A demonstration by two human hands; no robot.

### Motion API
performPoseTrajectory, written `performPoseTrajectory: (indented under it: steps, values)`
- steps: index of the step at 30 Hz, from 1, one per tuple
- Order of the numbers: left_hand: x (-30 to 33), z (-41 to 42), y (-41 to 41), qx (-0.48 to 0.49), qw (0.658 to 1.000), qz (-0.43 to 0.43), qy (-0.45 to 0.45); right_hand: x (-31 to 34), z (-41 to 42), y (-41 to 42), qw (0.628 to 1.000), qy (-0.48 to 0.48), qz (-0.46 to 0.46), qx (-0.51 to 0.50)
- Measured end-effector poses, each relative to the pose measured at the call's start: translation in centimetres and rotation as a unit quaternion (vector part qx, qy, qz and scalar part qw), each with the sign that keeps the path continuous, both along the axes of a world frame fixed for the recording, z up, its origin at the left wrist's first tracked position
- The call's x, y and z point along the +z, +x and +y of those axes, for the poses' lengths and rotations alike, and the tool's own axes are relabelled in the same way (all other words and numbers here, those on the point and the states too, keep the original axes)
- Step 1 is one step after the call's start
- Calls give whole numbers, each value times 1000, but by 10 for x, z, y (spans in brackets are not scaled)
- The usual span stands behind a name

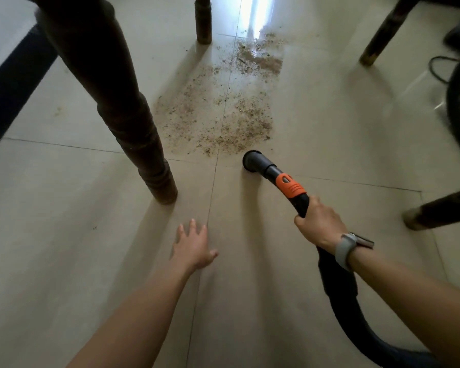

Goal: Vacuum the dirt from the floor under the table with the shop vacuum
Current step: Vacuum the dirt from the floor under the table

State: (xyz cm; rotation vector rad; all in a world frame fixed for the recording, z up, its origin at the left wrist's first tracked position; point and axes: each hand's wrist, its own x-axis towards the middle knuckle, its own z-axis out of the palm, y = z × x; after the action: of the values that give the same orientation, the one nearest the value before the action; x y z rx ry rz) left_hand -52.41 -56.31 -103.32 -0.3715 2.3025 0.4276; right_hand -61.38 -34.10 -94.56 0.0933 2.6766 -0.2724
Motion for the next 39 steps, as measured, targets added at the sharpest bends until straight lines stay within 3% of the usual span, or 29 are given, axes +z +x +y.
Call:
performPoseTrajectory:
  steps: [10, 17, 22, 28, 31, 35, 39]
  values:
    - [65, 7, -33, 67, 986, 52, 144, 33, -33, -6, 999, 11, -36, -30]
    - [90, -5, -57, 161, 969, 84, 168, 22, -43, -4, 996, -23, -54, 64]
    - [108, -6, -67, 334, 913, 62, 224, 15, -52, -17, 988, -81, -68, 108]
    - [123, 12, -85, 390, 892, 51, 222, 9, -66, -21, 973, -138, -121, 139]
    - [128, 14, -80, 393, 897, 40, 198, 14, -67, -24, 967, -162, -133, 141]
    - [127, 9, -71, 407, 896, 53, 167, 9, -63, -14, 952, -220, -193, 91]
    - [119, 22, -74, 429, 882, 13, 196, 4, -54, -13, 927, -292, -231, 55]
